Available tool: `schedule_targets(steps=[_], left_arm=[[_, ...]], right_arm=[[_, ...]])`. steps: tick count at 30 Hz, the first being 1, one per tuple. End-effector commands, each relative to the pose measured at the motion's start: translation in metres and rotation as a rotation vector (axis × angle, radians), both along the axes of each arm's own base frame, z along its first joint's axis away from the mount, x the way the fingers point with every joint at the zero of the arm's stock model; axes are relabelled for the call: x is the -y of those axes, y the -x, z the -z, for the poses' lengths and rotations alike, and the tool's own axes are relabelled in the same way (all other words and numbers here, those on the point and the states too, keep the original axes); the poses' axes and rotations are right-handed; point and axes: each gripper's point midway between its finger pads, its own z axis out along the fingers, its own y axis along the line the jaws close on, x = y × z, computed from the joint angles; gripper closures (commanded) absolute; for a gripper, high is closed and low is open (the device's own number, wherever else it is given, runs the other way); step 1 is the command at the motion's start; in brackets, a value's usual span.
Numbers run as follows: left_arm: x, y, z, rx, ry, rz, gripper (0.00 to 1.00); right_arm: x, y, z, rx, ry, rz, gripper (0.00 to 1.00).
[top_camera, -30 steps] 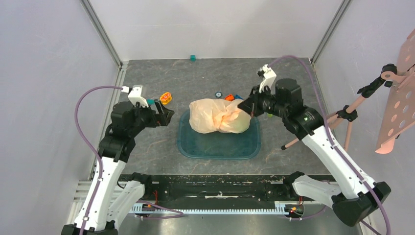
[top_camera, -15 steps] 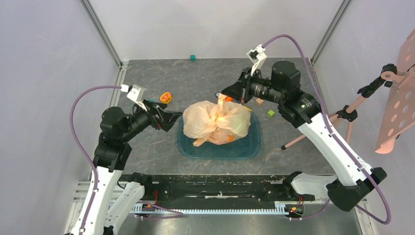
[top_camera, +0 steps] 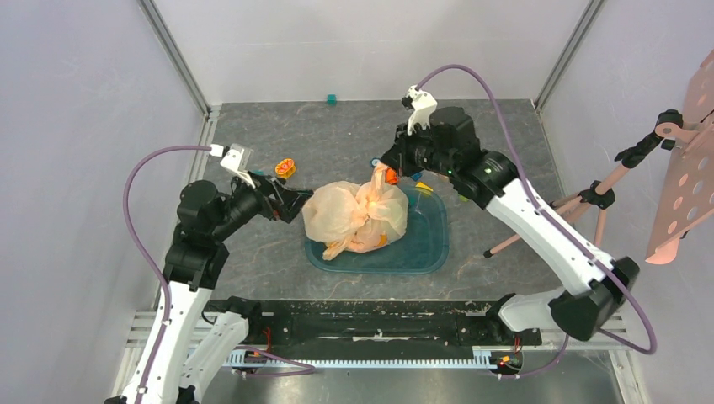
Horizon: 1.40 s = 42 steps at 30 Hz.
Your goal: Take the fake fruits out of the plastic bag
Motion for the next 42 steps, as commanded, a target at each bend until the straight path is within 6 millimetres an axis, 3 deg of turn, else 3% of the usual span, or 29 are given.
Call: schedule_targets(steps=[1,3,8,11,15,18,22,25,26,33,38,42], left_arm=[[-0.020,-0.016,0.010,-0.037,-0.028,-0.151,0.00],[-0.024,-0.018,0.014,-0.051,-0.026,-0.179,0.00],[-0.030,-0.026,0.023,-0.085,0.025,-0.249,0.00],[-0.029,-0.027,0.026,-0.083,0.024,-0.248,0.00],[-0.024,-0.028,0.029,-0.094,0.010,-0.212,0.00],[-0.015,-0.026,0.027,-0.095,0.000,-0.153,0.00],[-0.011,-0.024,0.021,-0.084,-0.052,-0.131,0.00],[-0.003,-0.019,0.015,-0.066,-0.099,-0.123,0.00],[0.001,-0.017,0.013,-0.066,-0.103,-0.115,0.00],[0.045,0.003,0.019,-0.217,-0.055,-0.064,0.02],[0.062,0.014,0.028,-0.380,0.082,-0.100,0.03],[0.060,0.014,0.030,-0.433,0.164,-0.157,0.00]], right_arm=[[0.038,-0.049,-0.003,0.111,0.186,0.253,1.00],[0.046,-0.060,-0.009,0.134,0.211,0.302,0.95],[0.047,-0.067,-0.014,0.186,0.246,0.279,0.37],[0.068,-0.061,-0.008,0.223,0.277,0.336,0.20],[0.100,-0.042,-0.014,0.311,0.290,0.388,0.06],[0.092,-0.010,-0.001,0.402,0.291,0.200,0.05],[0.059,0.041,0.060,0.395,0.273,-0.174,0.06],[0.045,0.064,0.083,0.450,0.214,-0.316,0.08],[0.045,0.067,0.092,0.479,0.197,-0.322,0.09],[0.039,0.082,0.092,0.853,0.123,-0.334,0.24],[0.025,0.080,0.109,0.916,0.204,-0.383,0.26],[0.011,0.073,0.117,0.927,0.266,-0.389,0.28]])
